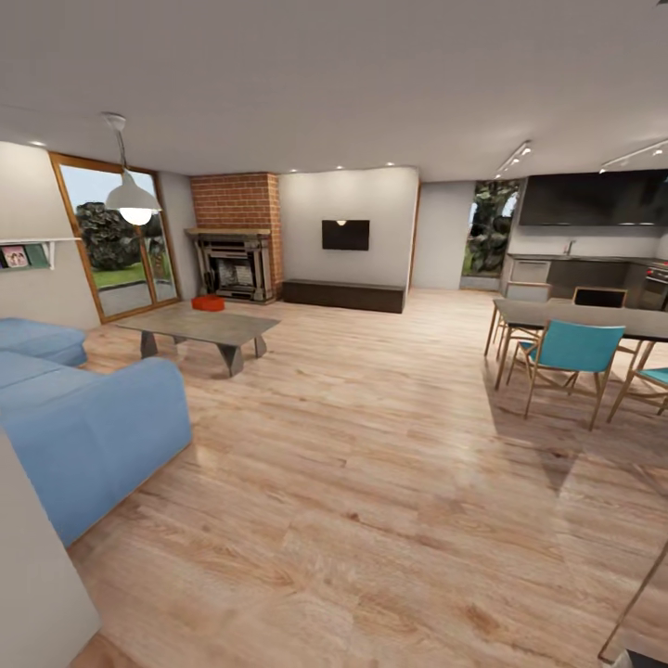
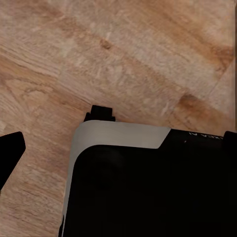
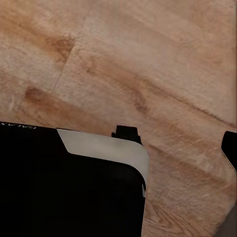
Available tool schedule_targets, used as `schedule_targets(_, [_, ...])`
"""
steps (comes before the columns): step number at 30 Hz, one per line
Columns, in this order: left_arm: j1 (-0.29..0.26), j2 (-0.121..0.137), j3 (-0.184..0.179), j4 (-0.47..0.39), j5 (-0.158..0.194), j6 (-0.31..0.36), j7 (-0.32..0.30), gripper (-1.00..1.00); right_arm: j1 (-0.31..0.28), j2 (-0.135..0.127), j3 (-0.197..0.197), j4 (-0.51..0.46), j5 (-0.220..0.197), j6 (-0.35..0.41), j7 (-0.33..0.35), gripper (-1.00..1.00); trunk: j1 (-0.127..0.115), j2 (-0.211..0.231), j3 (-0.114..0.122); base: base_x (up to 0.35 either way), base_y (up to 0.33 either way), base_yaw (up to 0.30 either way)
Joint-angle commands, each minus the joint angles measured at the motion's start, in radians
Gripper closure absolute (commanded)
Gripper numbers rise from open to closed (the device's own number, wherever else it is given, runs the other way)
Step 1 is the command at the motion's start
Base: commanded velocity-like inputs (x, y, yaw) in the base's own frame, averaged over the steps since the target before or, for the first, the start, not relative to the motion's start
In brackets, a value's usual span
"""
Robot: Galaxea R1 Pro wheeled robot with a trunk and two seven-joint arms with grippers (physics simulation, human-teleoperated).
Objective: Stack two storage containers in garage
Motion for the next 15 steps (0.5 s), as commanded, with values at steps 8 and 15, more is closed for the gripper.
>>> schedule_targets(8, [0.000,0.000,-0.002,0.000,0.009,0.002,-0.004,-1.00,-0.001,0.001,0.008,0.003,-0.010,-0.006,0.004,-1.00,0.001,-0.001,-0.001,0.321,0.000,0.000])
schedule_targets(15, [0.000,0.000,-0.002,0.000,0.009,0.002,-0.004,-1.00,-0.001,0.000,0.008,0.003,-0.010,-0.005,0.004,-1.00,0.001,-0.001,-0.001,0.321,0.000,0.000])
